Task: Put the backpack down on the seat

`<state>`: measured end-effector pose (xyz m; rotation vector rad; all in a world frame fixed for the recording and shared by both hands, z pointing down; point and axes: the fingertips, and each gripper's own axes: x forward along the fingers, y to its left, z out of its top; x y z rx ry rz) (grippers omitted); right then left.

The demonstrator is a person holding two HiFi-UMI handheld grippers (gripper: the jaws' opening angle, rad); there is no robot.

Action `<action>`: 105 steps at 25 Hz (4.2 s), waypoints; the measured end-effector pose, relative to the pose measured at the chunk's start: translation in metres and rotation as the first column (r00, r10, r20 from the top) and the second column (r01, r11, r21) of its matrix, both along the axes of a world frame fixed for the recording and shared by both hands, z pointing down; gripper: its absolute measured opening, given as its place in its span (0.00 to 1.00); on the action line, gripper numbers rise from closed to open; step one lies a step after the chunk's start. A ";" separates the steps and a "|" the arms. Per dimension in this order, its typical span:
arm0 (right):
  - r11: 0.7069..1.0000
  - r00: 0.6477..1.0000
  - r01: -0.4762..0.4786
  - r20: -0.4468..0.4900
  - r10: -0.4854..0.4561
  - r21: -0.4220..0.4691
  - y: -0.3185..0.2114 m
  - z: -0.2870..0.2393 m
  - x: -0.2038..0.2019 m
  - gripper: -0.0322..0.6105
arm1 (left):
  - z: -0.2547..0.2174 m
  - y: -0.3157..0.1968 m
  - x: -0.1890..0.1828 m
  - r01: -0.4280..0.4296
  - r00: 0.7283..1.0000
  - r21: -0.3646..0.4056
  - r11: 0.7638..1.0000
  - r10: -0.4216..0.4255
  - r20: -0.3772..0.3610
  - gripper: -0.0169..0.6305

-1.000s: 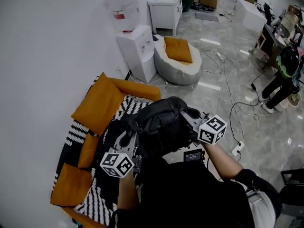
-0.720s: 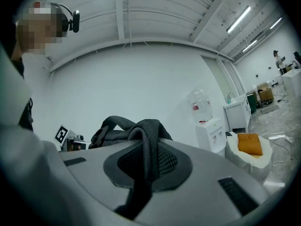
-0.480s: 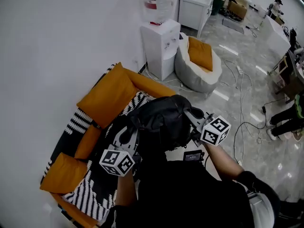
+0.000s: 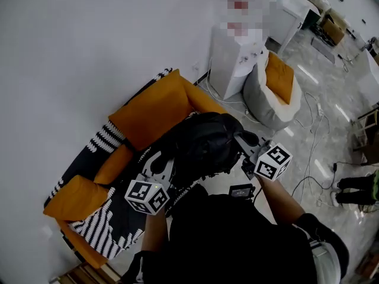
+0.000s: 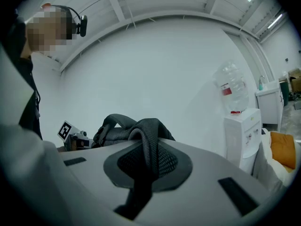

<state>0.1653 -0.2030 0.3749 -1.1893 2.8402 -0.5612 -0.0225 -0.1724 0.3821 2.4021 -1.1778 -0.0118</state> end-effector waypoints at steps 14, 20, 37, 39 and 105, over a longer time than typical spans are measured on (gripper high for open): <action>0.966 0.970 0.241 0.000 -0.242 -0.088 -0.095 0.032 -0.067 0.12 | 0.031 -0.049 -0.053 0.230 0.973 -0.077 0.970 -0.230 0.005 0.09; 0.895 0.906 0.420 0.013 -0.423 -0.149 -0.113 0.063 -0.094 0.12 | 0.058 -0.051 -0.068 0.393 0.917 -0.165 0.905 -0.399 -0.005 0.09; 0.756 0.790 0.605 0.070 -0.609 -0.250 -0.153 0.164 -0.149 0.12 | 0.157 -0.071 -0.104 0.593 0.796 -0.291 0.751 -0.602 0.067 0.09; 0.752 0.789 0.605 0.066 -0.611 -0.261 -0.155 0.174 -0.151 0.12 | 0.168 -0.074 -0.107 0.592 0.798 -0.296 0.750 -0.597 0.084 0.09; 0.795 0.723 0.506 -0.337 -0.603 -0.336 -0.275 0.352 -0.248 0.12 | 0.347 -0.190 -0.200 0.667 0.745 -0.417 0.617 -0.560 0.363 0.09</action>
